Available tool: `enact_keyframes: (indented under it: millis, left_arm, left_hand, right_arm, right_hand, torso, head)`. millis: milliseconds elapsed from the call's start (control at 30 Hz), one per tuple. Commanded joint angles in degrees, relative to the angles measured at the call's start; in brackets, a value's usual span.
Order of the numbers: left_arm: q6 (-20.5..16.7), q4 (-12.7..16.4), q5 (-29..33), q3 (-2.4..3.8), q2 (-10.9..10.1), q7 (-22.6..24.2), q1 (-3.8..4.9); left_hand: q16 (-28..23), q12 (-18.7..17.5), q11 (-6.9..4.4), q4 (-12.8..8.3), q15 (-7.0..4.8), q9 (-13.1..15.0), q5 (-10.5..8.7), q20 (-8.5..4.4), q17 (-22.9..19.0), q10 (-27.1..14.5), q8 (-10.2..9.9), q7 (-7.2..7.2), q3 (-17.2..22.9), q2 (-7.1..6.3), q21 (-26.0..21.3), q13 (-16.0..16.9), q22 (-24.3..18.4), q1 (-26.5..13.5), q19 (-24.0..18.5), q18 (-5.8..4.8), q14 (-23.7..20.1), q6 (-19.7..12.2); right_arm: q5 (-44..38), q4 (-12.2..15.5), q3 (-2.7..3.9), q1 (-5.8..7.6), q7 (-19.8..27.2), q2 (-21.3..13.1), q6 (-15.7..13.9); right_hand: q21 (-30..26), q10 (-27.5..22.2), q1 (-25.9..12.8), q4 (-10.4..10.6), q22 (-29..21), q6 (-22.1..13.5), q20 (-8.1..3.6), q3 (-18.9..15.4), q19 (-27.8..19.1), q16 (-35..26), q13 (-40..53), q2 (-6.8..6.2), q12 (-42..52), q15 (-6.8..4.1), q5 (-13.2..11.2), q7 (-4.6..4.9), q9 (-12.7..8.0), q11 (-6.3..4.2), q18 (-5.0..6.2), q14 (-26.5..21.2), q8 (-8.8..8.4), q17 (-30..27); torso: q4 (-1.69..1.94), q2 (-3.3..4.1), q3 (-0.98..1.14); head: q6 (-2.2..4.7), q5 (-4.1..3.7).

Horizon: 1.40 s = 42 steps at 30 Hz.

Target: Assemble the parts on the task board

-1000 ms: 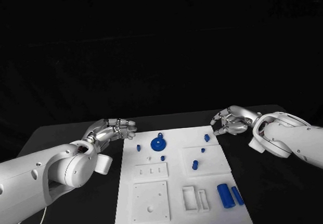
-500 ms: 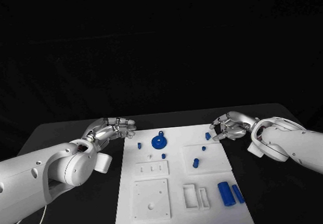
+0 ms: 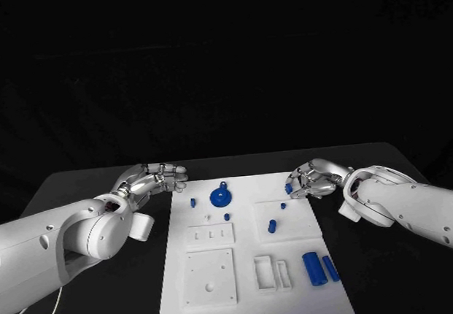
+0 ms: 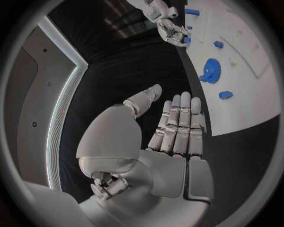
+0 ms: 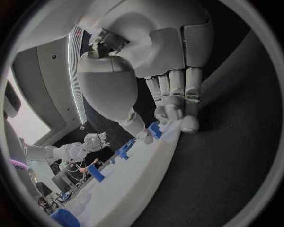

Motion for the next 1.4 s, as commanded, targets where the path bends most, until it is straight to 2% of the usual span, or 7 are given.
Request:
enact_keyframes:
  millis: [33, 200, 467, 767, 1000, 1167, 1400]
  left_arm:
    - [0.75, 0.06, 0.23, 0.04, 0.07, 0.47, 0.00]
    - [0.70, 0.00, 0.23, 0.04, 0.11, 0.46, 0.00]
    - [0.83, -0.01, 0.23, 0.04, 0.14, 0.31, 0.00]
    - [0.80, -0.07, 0.23, 0.04, 0.04, 0.27, 0.00]
    - [0.81, -0.09, 0.23, 0.04, 0.07, 0.27, 0.00]
    - [0.77, -0.11, 0.23, 0.04, 0.07, 0.26, 0.00]
    - [0.76, -0.16, 0.23, 0.04, 0.08, 0.26, 0.00]
  left_hand:
    - [-0.27, -0.25, 0.12, 0.14, 0.35, 0.09, -0.14, 0.04, -0.09, 0.29, -0.38, 0.14, 0.13, 0.10, 0.05, -0.08, 1.08, -0.62, -0.20, 0.34, -0.12, 0.16]
    - [-0.27, -0.28, 0.14, 0.23, 0.36, 0.07, -0.17, 0.05, -0.09, 0.29, -0.47, 0.21, 0.08, 0.13, 0.06, -0.08, 1.08, -0.80, -0.20, 0.33, -0.12, 0.03]
    - [-0.27, -0.32, 0.15, 0.39, 0.37, 0.07, -0.18, 0.07, -0.08, 0.29, -0.56, 0.27, 0.03, 0.26, 0.07, -0.08, 1.07, -1.05, -0.19, 0.33, -0.12, -0.10]
    - [-0.27, -0.37, 0.16, 0.44, 0.36, 0.06, -0.17, 0.06, -0.08, 0.25, -0.65, 0.32, 0.02, 0.28, 0.08, -0.08, 1.07, -1.15, -0.20, 0.35, -0.12, -0.23]
    - [-0.27, -0.38, 0.16, 0.43, 0.36, 0.06, -0.17, 0.05, -0.08, 0.25, -0.68, 0.33, 0.03, 0.29, 0.08, -0.08, 1.07, -1.15, -0.21, 0.36, -0.12, -0.26]
    - [-0.27, -0.39, 0.16, 0.42, 0.35, 0.06, -0.16, 0.05, -0.08, 0.25, -0.69, 0.33, 0.05, 0.30, 0.07, -0.08, 1.07, -1.13, -0.22, 0.36, -0.12, -0.28]
    - [-0.27, -0.40, 0.15, 0.38, 0.35, 0.06, -0.15, 0.04, -0.08, 0.25, -0.70, 0.33, 0.07, 0.29, 0.07, -0.08, 1.07, -1.10, -0.23, 0.38, -0.13, -0.30]
  right_arm:
    - [0.25, -0.19, 0.00, -0.17, 0.92, 0.35, 1.24]
    - [0.37, -0.19, -0.07, -0.17, 1.14, 0.67, 1.35]
    - [0.37, 0.00, -0.13, -0.17, 1.24, 0.92, 1.59]
    - [0.31, -0.23, -0.14, -0.17, 1.22, 1.20, 1.51]
    - [0.29, -0.31, -0.14, -0.17, 1.32, 1.22, 1.15]
    - [0.19, -0.31, -0.14, -0.17, 1.22, 1.15, 0.71]
    - [-0.03, -0.44, -0.14, -0.17, 0.93, 1.08, 0.37]
  right_hand:
    - [-0.08, -0.01, 0.21, -0.08, 1.09, 0.95, 0.03, 0.33, -0.29, -0.36, -0.13, 0.96, 0.24, -0.63, -1.31, -0.24, 0.11, -0.53, 2.11, -0.06, 0.41, 0.12]
    - [0.02, 0.10, -0.88, 0.19, 1.08, 1.51, 0.07, 1.61, -0.16, -0.47, -0.27, 2.10, 0.31, -0.84, -3.75, -0.47, 0.07, -0.74, 2.11, 0.09, 0.68, 0.22]
    - [0.20, 0.25, -1.72, 0.36, 1.09, 2.90, 0.00, 4.53, 0.02, -0.57, -0.43, 2.88, 0.45, -0.76, -5.95, -0.33, 0.07, -0.63, 2.11, 0.31, 1.29, 0.42]
    - [0.39, 0.24, -2.40, 0.27, 1.15, 4.07, -0.05, 6.07, 0.03, -0.61, -0.48, 2.98, 0.58, -0.52, -6.87, -0.07, 0.09, -0.39, 2.11, 0.38, 1.75, 0.57]
    - [0.48, 0.24, -2.50, 0.21, 1.16, 4.56, -0.09, 6.58, 0.04, -0.61, -0.50, 3.06, 0.65, -0.45, -7.16, -0.02, 0.11, -0.32, 2.11, 0.41, 1.95, 0.64]
    - [0.63, 0.25, -2.69, 0.39, 1.14, 5.94, -0.10, 7.94, 0.06, -0.66, -0.57, 3.28, 0.73, -0.75, -8.74, -0.39, 0.26, -0.66, 2.11, 0.45, 2.54, 0.76]
    - [0.79, 0.22, -2.73, 0.03, 1.17, 5.94, -0.24, 8.40, 0.06, -0.69, -0.62, 2.50, 0.75, -0.92, -8.95, -0.52, 0.23, -0.81, 2.11, 0.47, 2.47, 0.84]
  torso:
    - [0.01, 0.01, 0.01]
    - [-0.12, -0.07, -0.04]
    - [-0.07, -0.05, -0.05]
    - [-0.24, -0.09, 0.03]
    - [-0.22, -0.09, 0.06]
    - [-0.14, -0.08, 0.05]
    - [-0.07, -0.09, 0.00]
  head:
    - [-0.21, 0.05]
    - [-0.26, 0.09]
    - [-0.37, -0.18]
    - [-0.47, -0.36]
    - [-0.56, -0.59]
    - [-0.65, -0.51]
    - [-0.53, -0.73]
